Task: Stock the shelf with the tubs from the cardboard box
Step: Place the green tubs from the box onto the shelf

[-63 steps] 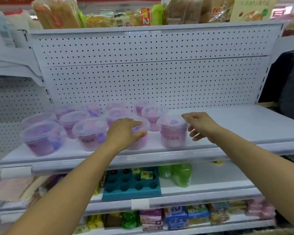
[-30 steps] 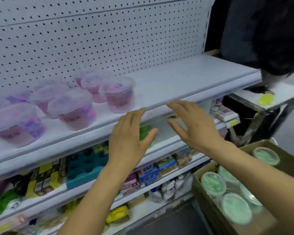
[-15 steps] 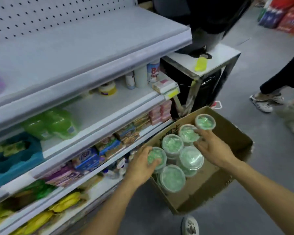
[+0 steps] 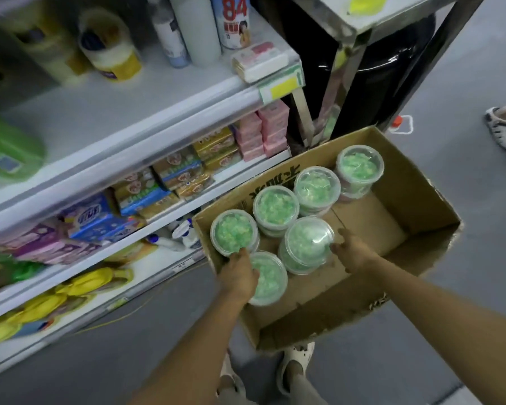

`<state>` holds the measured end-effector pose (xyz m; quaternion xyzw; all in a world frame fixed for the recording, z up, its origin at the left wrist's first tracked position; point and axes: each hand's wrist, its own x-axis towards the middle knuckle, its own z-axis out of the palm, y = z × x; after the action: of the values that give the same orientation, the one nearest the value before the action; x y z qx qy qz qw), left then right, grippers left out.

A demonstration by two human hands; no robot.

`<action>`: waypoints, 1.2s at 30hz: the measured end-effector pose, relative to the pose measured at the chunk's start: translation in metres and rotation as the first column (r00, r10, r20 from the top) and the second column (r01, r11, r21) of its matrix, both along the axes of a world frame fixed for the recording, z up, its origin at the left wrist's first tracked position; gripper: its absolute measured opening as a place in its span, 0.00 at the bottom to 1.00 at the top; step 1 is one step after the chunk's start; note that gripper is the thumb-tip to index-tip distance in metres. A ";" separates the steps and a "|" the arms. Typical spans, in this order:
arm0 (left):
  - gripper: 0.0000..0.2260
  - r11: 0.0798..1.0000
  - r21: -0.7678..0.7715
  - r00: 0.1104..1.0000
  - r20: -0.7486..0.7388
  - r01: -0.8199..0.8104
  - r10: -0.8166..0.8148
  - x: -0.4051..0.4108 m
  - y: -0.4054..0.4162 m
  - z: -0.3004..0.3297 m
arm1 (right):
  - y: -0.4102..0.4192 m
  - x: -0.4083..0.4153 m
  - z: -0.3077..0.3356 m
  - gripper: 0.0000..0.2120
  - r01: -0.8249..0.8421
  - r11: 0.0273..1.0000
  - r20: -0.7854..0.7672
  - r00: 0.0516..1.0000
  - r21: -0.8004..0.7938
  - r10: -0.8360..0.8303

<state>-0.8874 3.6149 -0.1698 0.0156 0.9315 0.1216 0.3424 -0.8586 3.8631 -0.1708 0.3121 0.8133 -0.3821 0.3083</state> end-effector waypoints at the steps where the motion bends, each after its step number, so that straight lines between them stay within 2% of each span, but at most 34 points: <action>1: 0.20 1.000 -0.026 1.000 -0.009 -0.008 0.008 0.000 0.003 -0.002 | -0.003 -0.002 -0.004 0.26 0.049 0.998 0.011 0.999 -0.035 -0.049; 5: 0.16 0.997 -0.075 0.998 -0.065 -0.024 0.019 -0.004 0.007 -0.009 | -0.011 -0.009 -0.022 0.22 0.148 0.988 -0.011 0.989 -0.053 -0.148; 10: 0.13 0.991 0.092 0.995 -0.003 -0.096 0.097 -0.011 0.003 -0.008 | -0.010 -0.010 -0.015 0.20 0.281 0.954 -0.071 0.955 -0.107 -0.289; 14: 0.14 0.932 0.231 0.960 0.065 -0.279 0.271 -0.011 -0.006 0.013 | 0.002 -0.016 0.019 0.19 0.272 0.956 -0.116 0.952 -0.108 -0.284; 16: 0.11 0.850 0.334 0.911 0.087 -0.407 0.403 -0.010 -0.014 0.034 | 0.006 -0.021 0.047 0.13 0.269 0.955 -0.142 0.948 -0.122 -0.285; 18: 0.07 0.698 0.469 0.824 0.132 -0.542 0.551 -0.009 -0.023 0.059 | 0.009 -0.025 0.078 0.07 0.300 0.937 -0.156 0.932 -0.178 -0.328; 20: 0.08 0.560 0.560 0.745 0.167 -0.611 0.645 -0.009 -0.032 0.091 | 0.007 -0.030 0.113 0.05 0.318 0.913 -0.180 0.912 -0.257 -0.368; 25: 0.06 0.382 0.703 0.656 0.160 -0.600 0.737 -0.014 -0.056 0.166 | -0.015 -0.052 0.197 0.09 0.246 0.909 -0.290 0.891 -0.338 -0.349; 29: 0.07 0.349 0.780 0.637 0.081 -0.520 0.766 -0.015 -0.082 0.225 | -0.039 -0.068 0.260 0.06 0.100 0.924 -0.415 0.872 -0.368 -0.260; 33: 0.10 0.310 0.838 0.595 0.023 -0.450 0.803 -0.021 -0.110 0.275 | -0.071 -0.084 0.321 0.05 -0.010 0.898 -0.505 0.830 -0.440 -0.238; 36: 0.09 0.315 0.869 0.570 -0.047 -0.382 0.820 -0.029 -0.130 0.313 | -0.095 -0.104 0.360 0.05 -0.082 0.874 -0.579 0.777 -0.479 -0.245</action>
<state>-0.9165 3.4849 0.1433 -0.1710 0.7572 0.6299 -0.0239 -0.9622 3.7679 0.1897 0.1179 0.7336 -0.6655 0.0716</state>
